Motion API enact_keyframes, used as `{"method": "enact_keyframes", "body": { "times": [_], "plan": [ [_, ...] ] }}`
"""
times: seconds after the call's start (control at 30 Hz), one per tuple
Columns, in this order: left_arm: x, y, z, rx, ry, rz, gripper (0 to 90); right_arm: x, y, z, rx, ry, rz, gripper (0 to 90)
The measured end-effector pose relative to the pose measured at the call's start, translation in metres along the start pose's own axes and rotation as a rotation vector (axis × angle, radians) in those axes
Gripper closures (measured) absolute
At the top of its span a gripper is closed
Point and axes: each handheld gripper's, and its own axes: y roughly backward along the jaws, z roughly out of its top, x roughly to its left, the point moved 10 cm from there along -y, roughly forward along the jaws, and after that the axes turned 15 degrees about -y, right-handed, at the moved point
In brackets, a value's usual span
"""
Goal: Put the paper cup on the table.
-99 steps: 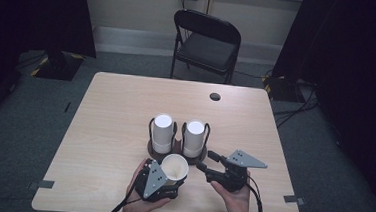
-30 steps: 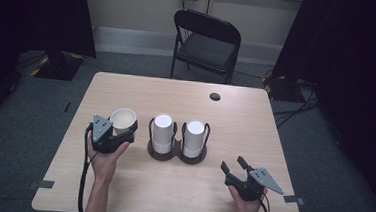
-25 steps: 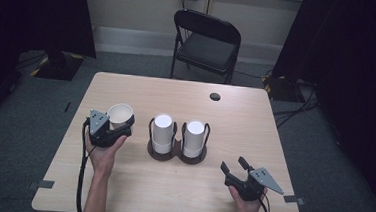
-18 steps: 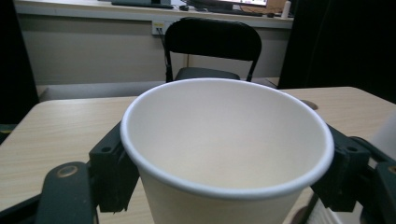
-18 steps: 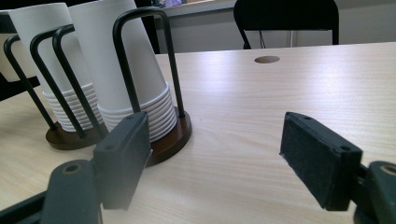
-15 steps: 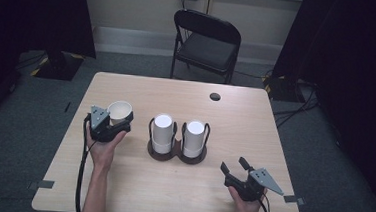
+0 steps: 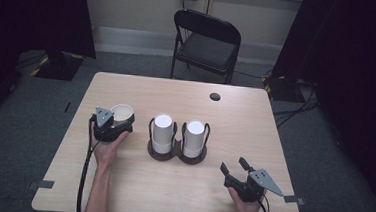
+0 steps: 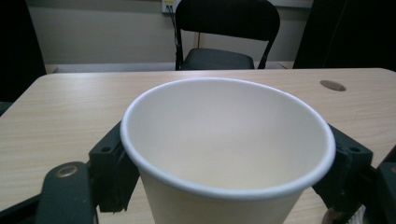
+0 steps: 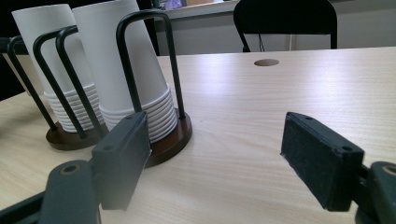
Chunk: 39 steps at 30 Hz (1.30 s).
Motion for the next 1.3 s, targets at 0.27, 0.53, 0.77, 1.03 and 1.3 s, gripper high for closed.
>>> {"method": "enact_keyframes", "body": {
  "times": [0.27,0.53,0.77,1.03,1.3],
  "plan": [
    [-0.006,-0.006,-0.009,0.017,0.002,-0.043,20.8,0.001,0.0,0.0,0.007,-0.004,0.018,24.7],
    [-0.013,-0.009,-0.015,0.043,-0.028,-0.072,19.9,0.001,0.0,-0.001,0.013,-0.012,0.02,25.3],
    [-0.018,-0.011,-0.022,0.079,-0.066,-0.072,19.2,0.0,0.0,0.0,0.009,-0.017,0.019,25.8],
    [-0.023,-0.01,-0.027,0.099,-0.03,-0.088,15.6,-0.001,0.0,0.0,0.008,-0.02,0.018,26.2],
    [-0.021,-0.005,-0.029,0.103,-0.034,-0.078,15.6,0.0,0.0,0.0,0.007,-0.02,0.019,26.4]
  ]
}}
